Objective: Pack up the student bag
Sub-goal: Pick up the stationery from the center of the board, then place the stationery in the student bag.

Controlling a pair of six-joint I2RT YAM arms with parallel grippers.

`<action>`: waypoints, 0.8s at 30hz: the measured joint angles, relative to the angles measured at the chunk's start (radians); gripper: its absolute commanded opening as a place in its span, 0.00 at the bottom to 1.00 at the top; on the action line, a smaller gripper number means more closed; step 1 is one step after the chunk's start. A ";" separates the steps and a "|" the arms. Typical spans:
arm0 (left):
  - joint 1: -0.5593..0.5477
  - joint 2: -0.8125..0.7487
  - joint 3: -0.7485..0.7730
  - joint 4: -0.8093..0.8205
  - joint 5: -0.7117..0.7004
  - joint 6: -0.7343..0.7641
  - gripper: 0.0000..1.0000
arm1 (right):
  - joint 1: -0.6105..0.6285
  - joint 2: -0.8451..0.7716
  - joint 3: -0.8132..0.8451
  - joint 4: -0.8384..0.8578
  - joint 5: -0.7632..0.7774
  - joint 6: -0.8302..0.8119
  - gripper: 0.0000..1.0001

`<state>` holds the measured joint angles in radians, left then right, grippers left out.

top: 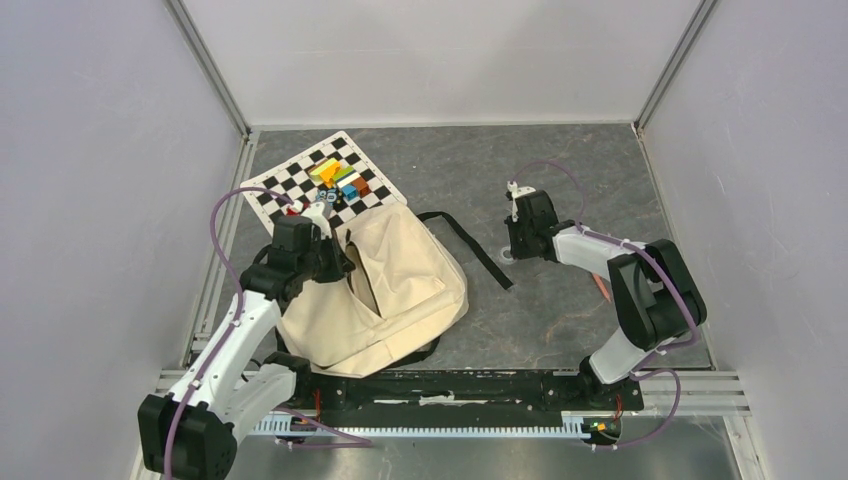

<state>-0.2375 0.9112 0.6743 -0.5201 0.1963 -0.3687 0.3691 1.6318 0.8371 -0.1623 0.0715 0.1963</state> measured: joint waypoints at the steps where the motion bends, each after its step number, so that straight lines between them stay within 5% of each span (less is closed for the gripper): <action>1: 0.000 0.000 -0.001 0.005 0.013 0.000 0.02 | -0.003 -0.001 0.000 -0.001 0.000 0.001 0.12; 7: -0.041 0.000 -0.085 0.146 0.048 -0.063 0.02 | -0.016 -0.048 -0.001 -0.062 0.032 -0.002 0.05; 15: -0.290 0.149 -0.118 0.390 0.018 -0.203 0.02 | -0.056 -0.220 -0.001 -0.134 0.081 -0.030 0.03; 24: -0.319 0.214 -0.124 0.510 0.011 -0.286 0.02 | -0.040 -0.399 0.004 -0.244 0.056 -0.058 0.00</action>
<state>-0.5568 1.1252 0.5499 -0.0101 0.2077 -0.6552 0.3290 1.2327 0.8410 -0.4061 0.1272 0.1379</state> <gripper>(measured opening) 0.043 0.177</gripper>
